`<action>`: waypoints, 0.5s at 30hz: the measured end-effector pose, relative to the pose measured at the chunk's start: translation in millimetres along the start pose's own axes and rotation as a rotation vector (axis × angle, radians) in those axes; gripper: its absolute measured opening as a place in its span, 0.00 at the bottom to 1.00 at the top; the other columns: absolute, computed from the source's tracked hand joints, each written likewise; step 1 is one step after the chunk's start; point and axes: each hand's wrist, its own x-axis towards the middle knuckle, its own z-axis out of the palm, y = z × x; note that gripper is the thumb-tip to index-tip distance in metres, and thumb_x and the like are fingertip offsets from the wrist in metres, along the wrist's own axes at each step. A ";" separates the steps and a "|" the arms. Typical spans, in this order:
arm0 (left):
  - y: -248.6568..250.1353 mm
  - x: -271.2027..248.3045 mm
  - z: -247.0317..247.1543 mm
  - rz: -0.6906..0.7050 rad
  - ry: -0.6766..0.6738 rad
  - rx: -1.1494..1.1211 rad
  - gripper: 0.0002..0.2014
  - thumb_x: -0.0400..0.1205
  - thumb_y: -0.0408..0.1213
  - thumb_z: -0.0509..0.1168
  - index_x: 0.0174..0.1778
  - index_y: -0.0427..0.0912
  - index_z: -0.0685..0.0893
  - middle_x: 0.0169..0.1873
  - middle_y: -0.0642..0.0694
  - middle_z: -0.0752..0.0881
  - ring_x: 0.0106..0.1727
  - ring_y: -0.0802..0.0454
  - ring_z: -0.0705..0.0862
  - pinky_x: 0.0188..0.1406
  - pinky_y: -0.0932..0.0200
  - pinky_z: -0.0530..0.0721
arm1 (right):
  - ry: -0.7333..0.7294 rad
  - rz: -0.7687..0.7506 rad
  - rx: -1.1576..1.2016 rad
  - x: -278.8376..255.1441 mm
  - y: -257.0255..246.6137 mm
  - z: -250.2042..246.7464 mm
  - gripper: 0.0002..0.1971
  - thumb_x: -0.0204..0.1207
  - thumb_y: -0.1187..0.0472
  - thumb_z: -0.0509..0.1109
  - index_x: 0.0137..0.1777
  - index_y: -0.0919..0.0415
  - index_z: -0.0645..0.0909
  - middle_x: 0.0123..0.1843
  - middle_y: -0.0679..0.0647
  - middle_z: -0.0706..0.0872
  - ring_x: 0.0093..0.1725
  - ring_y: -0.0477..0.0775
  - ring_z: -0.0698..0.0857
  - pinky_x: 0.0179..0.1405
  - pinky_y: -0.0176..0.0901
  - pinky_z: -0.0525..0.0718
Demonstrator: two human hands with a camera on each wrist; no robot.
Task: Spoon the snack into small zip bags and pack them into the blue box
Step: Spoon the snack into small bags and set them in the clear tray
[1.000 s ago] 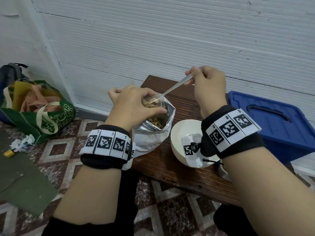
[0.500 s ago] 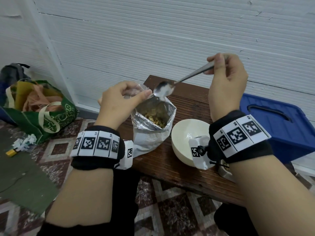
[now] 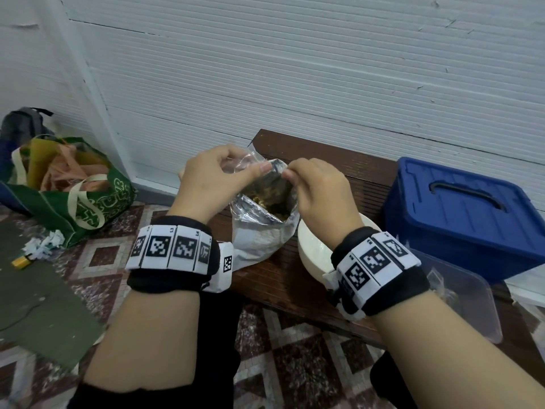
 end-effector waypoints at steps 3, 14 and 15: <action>1.4 -1.0 -0.6 0.006 -0.001 -0.007 0.22 0.58 0.75 0.71 0.40 0.66 0.85 0.43 0.66 0.87 0.55 0.63 0.84 0.69 0.39 0.76 | -0.010 0.144 0.057 2.6 2.3 -3.3 0.11 0.83 0.61 0.61 0.44 0.66 0.82 0.37 0.57 0.85 0.39 0.57 0.81 0.40 0.48 0.75; 6.0 -5.5 -0.6 0.021 0.005 -0.005 0.25 0.58 0.76 0.70 0.39 0.62 0.86 0.46 0.65 0.87 0.55 0.62 0.85 0.68 0.37 0.77 | 0.136 0.656 0.278 3.8 12.1 -8.2 0.14 0.84 0.60 0.60 0.41 0.61 0.83 0.37 0.55 0.88 0.37 0.47 0.82 0.34 0.22 0.73; 5.0 -5.3 -1.2 0.016 0.021 -0.016 0.27 0.56 0.78 0.69 0.39 0.63 0.87 0.44 0.65 0.88 0.54 0.62 0.85 0.67 0.35 0.77 | 0.156 0.687 0.289 4.0 14.1 -9.4 0.14 0.84 0.60 0.60 0.42 0.62 0.84 0.38 0.57 0.88 0.35 0.45 0.81 0.33 0.21 0.72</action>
